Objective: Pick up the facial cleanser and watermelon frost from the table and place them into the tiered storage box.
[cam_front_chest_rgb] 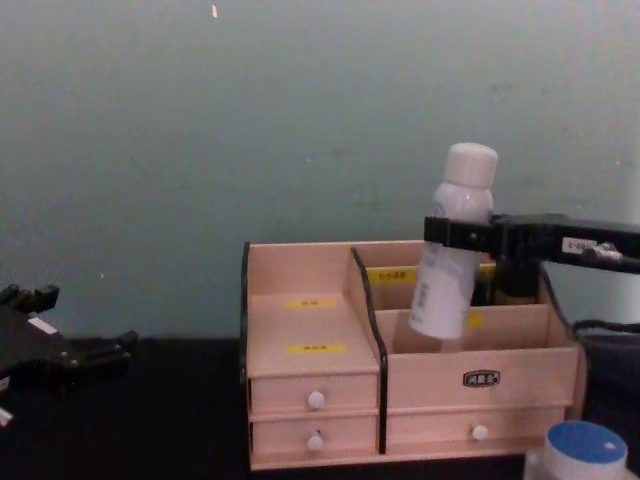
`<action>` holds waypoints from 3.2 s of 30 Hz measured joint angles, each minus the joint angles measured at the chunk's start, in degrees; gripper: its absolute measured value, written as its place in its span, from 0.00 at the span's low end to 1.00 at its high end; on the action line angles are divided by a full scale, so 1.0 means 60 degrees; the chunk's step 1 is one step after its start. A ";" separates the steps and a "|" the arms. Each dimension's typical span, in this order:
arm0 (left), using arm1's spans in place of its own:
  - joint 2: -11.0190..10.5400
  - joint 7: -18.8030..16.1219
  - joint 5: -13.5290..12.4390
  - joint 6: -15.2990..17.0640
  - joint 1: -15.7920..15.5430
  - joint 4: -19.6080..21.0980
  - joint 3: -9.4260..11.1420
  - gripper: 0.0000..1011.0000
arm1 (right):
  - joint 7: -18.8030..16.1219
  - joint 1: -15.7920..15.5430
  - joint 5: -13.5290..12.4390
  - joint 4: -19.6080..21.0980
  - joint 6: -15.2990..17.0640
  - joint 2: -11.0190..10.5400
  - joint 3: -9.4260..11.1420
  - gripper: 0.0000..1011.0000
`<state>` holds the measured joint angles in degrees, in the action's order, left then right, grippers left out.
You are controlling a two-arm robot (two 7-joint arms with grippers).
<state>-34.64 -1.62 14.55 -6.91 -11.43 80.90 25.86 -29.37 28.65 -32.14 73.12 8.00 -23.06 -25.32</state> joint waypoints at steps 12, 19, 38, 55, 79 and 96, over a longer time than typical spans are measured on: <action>0.0000 0.0001 0.0000 0.0000 -0.0001 0.0000 0.0000 0.99 | 0.0188 0.0685 0.0316 -0.0843 -0.0361 0.0471 -0.0068 0.58; 0.0000 0.0000 0.0000 0.0000 -0.0001 0.0000 0.0000 0.99 | 0.0344 0.0916 0.0685 -0.1261 -0.0683 0.0724 -0.0099 0.58; 0.0000 0.0000 0.0000 0.0000 -0.0001 0.0000 0.0000 0.99 | 0.0636 0.1322 0.1453 -0.2467 -0.1353 0.1400 0.0078 0.58; 0.0000 0.0000 0.0000 0.0000 -0.0001 0.0000 0.0000 0.99 | 0.0472 0.1618 0.1896 -0.3387 -0.1380 0.1801 0.0235 0.58; 0.0000 0.0001 0.0000 0.0000 0.0000 0.0000 0.0000 0.99 | 0.0354 0.1824 0.2365 -0.4286 -0.1271 0.2140 0.0369 0.58; 0.0000 0.0001 0.0000 0.0000 0.0000 0.0000 0.0000 0.99 | 0.0356 0.1832 0.2391 -0.4318 -0.1267 0.2153 0.0380 0.58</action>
<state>-34.64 -1.62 14.55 -6.91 -11.43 80.90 25.86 -27.23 39.65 -17.80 47.21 0.40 -10.14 -23.04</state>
